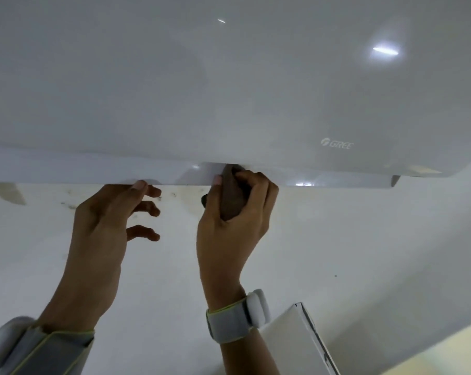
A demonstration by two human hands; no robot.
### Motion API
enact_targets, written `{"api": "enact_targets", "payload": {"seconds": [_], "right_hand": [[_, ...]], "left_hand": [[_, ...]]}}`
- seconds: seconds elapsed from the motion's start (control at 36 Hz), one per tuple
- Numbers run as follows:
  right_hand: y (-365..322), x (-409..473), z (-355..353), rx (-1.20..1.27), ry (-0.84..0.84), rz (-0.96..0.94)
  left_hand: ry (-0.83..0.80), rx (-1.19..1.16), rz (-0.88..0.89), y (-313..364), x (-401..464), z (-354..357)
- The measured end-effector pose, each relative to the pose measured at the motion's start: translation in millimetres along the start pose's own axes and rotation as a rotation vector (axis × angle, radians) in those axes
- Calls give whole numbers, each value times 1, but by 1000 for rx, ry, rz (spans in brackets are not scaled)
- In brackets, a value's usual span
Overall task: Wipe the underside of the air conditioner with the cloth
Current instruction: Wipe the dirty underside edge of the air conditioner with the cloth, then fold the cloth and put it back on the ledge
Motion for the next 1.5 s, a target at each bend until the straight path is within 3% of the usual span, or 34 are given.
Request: {"api": "enact_targets", "payload": {"seconds": [0.14,0.22,0.28,0.39,0.44,0.69,0.83,1.03,1.31,1.42,1.5], "right_hand": [[-13,-27,5,66,-251,-48],[-7,-37,-3,74,-275,-47],[-3,-39,-13,74,-213,-29],[13,-30,-25,80,114,167],[10,-28,-15,135,125,234],[-66,-108,49,314,-292,99],[-68,-130,49,328,-372,85],[-38,-150,43,251,-366,335],[-58,-222,78,442,-896,807],[-64,-259,98,462,-1073,858],[-73,-298,114,471,-1219,775]], "left_hand": [[37,71,21,-1,1,-8],[66,60,58,4,-1,-20],[90,52,73,8,-1,-33],[116,-1,101,23,-2,-51],[143,-6,101,30,-3,-58],[215,20,105,39,-8,-92],[304,82,124,52,-9,-127],[400,193,112,47,-25,-158],[463,374,-206,12,-41,-201],[507,305,-276,0,-44,-232],[623,260,-285,-3,-48,-272]]}}
Point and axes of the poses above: each hand's wrist, its own x-axis towards the middle knuckle, its own z-axis out of the palm, y = z × x, the point moved 5 cm from there along x, towards the middle knuckle, and after that the axes turned 13 degrees about y, right-handed, at the moved point
